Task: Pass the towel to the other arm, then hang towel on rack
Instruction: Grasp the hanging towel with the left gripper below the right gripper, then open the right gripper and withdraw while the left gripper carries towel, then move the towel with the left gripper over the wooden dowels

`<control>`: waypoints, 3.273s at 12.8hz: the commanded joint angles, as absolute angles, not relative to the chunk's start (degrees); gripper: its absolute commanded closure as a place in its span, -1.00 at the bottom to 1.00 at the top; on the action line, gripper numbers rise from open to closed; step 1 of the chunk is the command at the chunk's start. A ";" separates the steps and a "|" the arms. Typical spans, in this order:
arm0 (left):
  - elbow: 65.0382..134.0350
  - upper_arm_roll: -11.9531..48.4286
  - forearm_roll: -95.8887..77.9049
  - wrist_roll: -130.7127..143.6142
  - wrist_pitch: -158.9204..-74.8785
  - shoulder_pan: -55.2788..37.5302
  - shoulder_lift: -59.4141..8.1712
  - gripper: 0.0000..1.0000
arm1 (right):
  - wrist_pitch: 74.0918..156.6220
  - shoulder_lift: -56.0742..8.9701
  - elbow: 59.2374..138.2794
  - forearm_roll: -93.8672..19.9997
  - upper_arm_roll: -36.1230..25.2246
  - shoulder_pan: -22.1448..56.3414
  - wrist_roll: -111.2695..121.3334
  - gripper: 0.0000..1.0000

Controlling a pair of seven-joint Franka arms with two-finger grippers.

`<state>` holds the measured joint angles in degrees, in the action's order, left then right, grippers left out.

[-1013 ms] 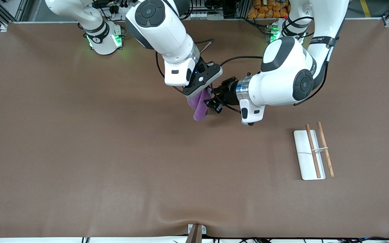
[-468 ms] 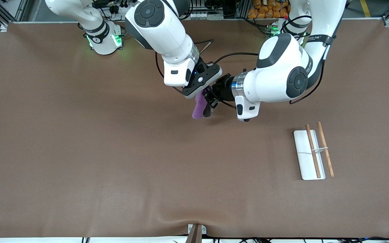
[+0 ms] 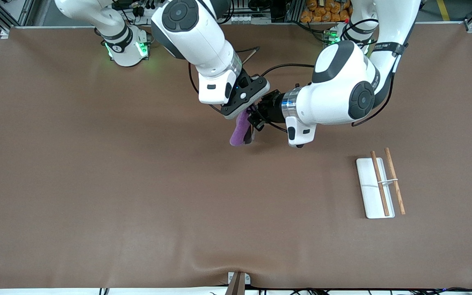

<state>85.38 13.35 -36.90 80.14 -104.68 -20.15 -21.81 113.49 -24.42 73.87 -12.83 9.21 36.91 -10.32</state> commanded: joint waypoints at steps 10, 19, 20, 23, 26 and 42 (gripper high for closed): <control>84.46 12.66 -38.06 77.97 -104.33 -18.20 -22.41 1.00 | 103.29 -20.67 73.56 -13.01 8.44 35.95 -10.55 -1.00; 81.83 11.95 -35.34 76.30 -104.24 -13.37 -19.52 1.00 | 94.58 -18.28 74.09 -8.28 8.35 30.68 -11.25 -1.00; 81.83 11.95 -34.81 74.20 -103.63 -12.23 -18.64 1.00 | 93.61 -18.19 74.53 -6.87 8.35 29.80 -11.34 -1.00; 81.91 11.95 -34.10 64.99 -100.47 -7.31 -18.46 1.00 | 92.72 -16.53 77.42 -5.19 8.35 25.85 -11.25 -1.00; 82.09 11.95 -34.01 49.18 -96.95 -0.20 -19.42 1.00 | 92.55 -14.07 80.86 -3.44 8.35 19.53 -11.08 -1.00; 82.27 11.87 -24.09 -3.50 -96.06 20.73 -28.21 1.00 | 84.82 -0.97 87.54 -0.53 -3.16 -2.37 -0.34 -1.00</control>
<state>82.76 11.10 -26.47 -0.49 -96.62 19.19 -27.96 84.50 -3.06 85.46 -1.36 -2.97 -2.00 0.10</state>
